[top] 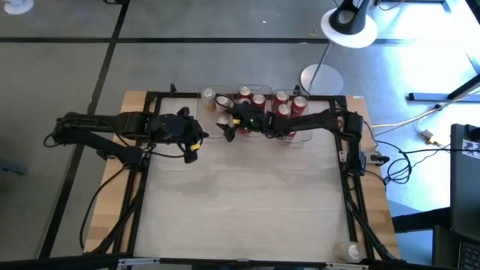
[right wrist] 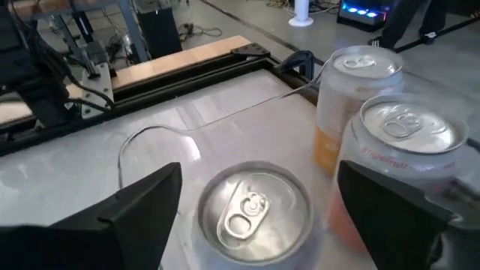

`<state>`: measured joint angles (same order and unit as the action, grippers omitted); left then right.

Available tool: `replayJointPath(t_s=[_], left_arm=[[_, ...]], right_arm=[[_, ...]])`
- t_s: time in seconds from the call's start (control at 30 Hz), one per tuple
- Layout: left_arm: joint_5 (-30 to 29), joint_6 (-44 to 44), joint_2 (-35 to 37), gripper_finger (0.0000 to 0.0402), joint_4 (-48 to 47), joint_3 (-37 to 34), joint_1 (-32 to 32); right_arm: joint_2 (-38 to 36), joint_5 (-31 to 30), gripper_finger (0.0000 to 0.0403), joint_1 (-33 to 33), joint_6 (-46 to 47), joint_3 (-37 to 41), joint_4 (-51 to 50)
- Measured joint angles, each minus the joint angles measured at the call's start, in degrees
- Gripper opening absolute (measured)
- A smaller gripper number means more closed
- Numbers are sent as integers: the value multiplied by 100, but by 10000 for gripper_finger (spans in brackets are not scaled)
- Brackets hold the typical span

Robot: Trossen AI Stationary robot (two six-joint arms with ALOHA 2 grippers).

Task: Sort soda cans
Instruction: Put the yellow-white soda can into the left transparent bin

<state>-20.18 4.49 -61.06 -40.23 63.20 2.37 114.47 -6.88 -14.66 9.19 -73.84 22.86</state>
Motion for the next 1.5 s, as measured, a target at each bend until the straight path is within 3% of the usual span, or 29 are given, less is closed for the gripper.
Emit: replayJointPath(t_s=[0.17, 0.33, 0.5, 0.7, 0.93, 1.1, 1.23, 1.3, 1.5], left_arm=[[0, 2, 0, 6, -28, 0, 0], [1, 42, 0, 2, -87, 0, -2], [1, 70, 0, 6, -85, 0, -1], [0, 70, 0, 2, -73, 0, 0], [0, 69, 0, 6, -62, 0, 0], [0, 70, 0, 2, 44, 0, 0], [0, 40, 0, 2, 41, 0, -1], [0, -3, 0, 4, 42, 0, 0], [0, -4, 0, 6, 45, 0, 0]], right_arm=[[-857, -74, 350, 0, -363, -7, -956], [-2003, 166, 343, 44, -598, -7, -2954], [-3108, 523, 342, 325, -371, -7, -4862], [-3918, 594, 342, 1031, 314, -7, -6433], [-4066, 650, 342, 1865, 1625, 2, -8146], [-3883, 609, 345, 1993, 1694, 2, -8061], [-3654, 633, 383, 1996, 1696, 2, -8324], [-3547, 871, 394, 1994, 1782, 2, -8592], [-3435, 2149, 364, 1994, 1938, 2, -9173]])
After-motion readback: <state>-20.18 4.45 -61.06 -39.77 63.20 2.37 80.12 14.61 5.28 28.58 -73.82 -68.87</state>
